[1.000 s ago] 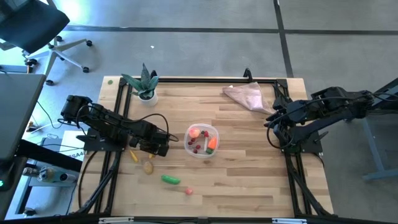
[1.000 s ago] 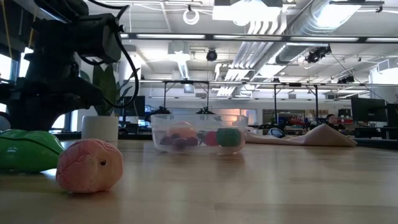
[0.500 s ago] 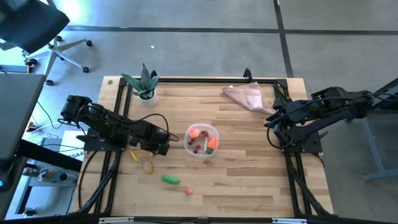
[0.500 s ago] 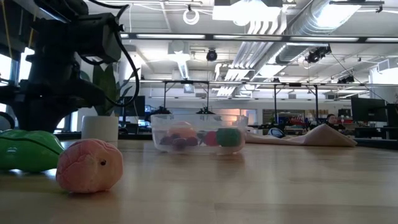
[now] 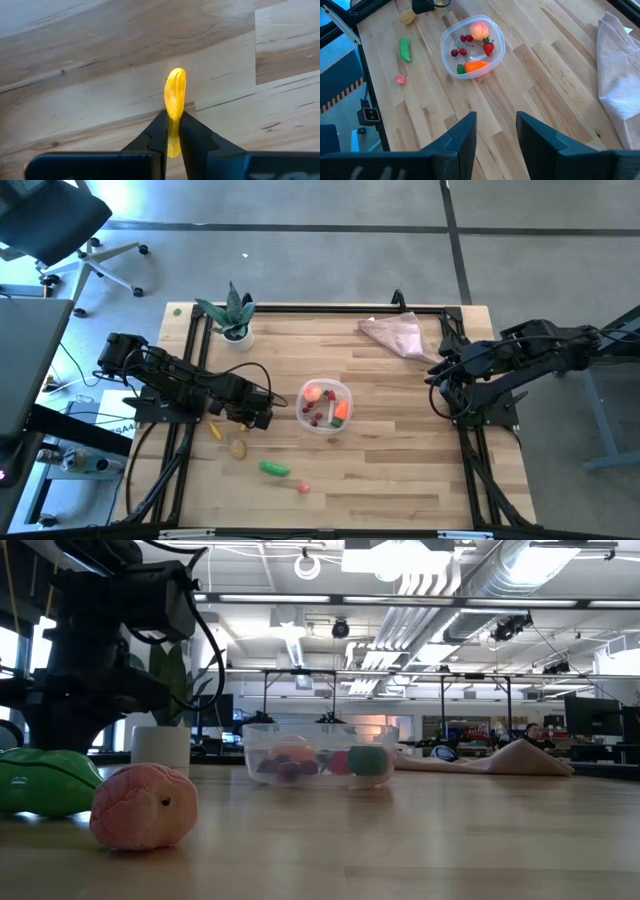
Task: Pick and placing Produce into tupperware
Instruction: Put the yellow zucchini into the transparent bin
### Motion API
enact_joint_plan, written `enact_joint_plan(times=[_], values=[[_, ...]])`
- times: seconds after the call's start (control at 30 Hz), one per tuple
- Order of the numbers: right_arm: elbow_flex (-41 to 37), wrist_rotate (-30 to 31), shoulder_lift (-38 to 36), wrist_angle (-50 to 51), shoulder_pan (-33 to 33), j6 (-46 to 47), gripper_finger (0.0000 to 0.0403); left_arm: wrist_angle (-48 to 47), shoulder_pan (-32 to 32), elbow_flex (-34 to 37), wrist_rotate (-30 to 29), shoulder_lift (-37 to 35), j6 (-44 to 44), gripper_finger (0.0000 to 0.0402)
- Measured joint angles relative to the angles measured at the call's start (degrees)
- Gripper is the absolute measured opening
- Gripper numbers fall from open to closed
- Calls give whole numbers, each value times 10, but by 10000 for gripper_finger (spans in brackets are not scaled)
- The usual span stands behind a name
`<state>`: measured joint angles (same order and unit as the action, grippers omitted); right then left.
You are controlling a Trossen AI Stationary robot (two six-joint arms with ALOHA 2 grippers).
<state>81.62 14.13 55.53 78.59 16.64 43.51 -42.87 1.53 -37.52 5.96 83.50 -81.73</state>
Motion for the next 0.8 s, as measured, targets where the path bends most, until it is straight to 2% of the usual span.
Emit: enact_joint_plan(times=[0.13, 0.43, 0.8], values=[[0, 0, 0, 0, 0, 0, 130, 0, 0, 0, 0, 0, 0, 6], [0, 0, 0, 0, 0, 0, 130, 17, 0, 0, 0, 0, 0, 35], [0, 0, 0, 0, 0, 0, 130, 103, 0, 0, -13, -1, 0, 14]])
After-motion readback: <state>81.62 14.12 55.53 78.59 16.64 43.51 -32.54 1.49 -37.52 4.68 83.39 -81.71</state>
